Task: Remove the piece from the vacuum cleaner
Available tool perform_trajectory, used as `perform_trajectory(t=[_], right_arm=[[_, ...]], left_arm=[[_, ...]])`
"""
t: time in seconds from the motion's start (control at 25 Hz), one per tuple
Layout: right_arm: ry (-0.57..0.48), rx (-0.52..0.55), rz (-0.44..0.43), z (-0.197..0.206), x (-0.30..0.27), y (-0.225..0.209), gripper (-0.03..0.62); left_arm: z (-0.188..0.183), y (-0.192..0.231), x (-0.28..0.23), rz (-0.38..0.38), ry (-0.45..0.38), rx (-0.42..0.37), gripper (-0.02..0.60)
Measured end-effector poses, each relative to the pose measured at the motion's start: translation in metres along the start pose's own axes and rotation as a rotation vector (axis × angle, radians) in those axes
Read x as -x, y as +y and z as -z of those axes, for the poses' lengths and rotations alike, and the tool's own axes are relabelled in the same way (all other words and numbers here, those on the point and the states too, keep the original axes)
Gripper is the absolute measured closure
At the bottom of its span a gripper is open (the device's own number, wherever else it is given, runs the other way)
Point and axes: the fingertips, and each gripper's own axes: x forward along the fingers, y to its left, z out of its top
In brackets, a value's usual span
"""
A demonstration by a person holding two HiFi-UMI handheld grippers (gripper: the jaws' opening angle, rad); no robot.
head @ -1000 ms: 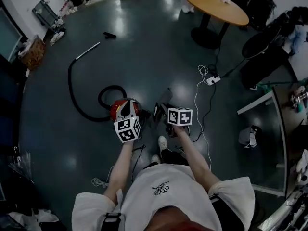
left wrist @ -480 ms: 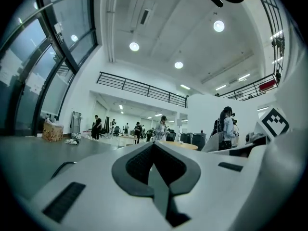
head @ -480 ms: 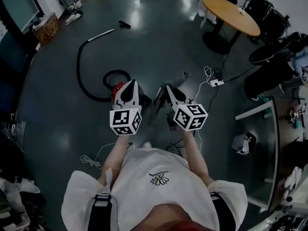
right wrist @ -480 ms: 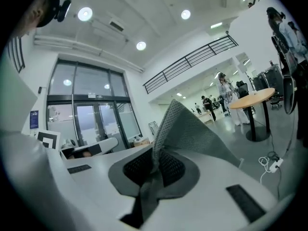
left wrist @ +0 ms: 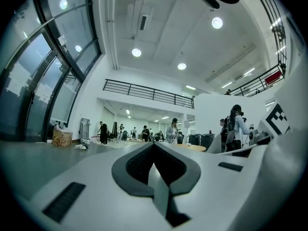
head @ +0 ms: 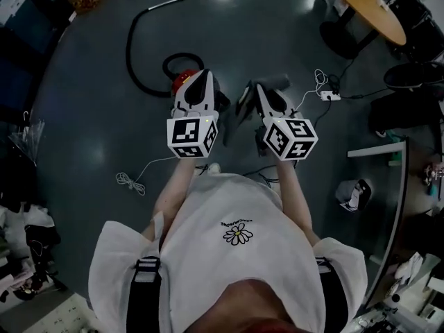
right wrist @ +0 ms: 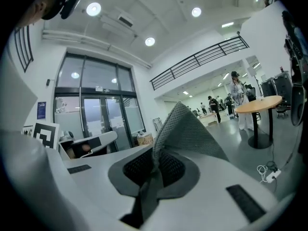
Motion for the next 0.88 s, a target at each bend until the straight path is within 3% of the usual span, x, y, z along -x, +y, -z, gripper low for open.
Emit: perform_trajectory(t=[0.32, 0.88], right_arm=[[-0.070, 0.040, -0.033, -0.029, -0.014, 0.007, 0.565], [-0.088, 0.045, -0.031, -0.038, -0.041, 0.018, 0.565]], left_arm=[[-0.012, 0.021, 0.000, -0.043, -0.025, -0.036, 0.577], [-0.008, 0.037, -0.015, -0.013, -0.027, -0.022, 0.577]])
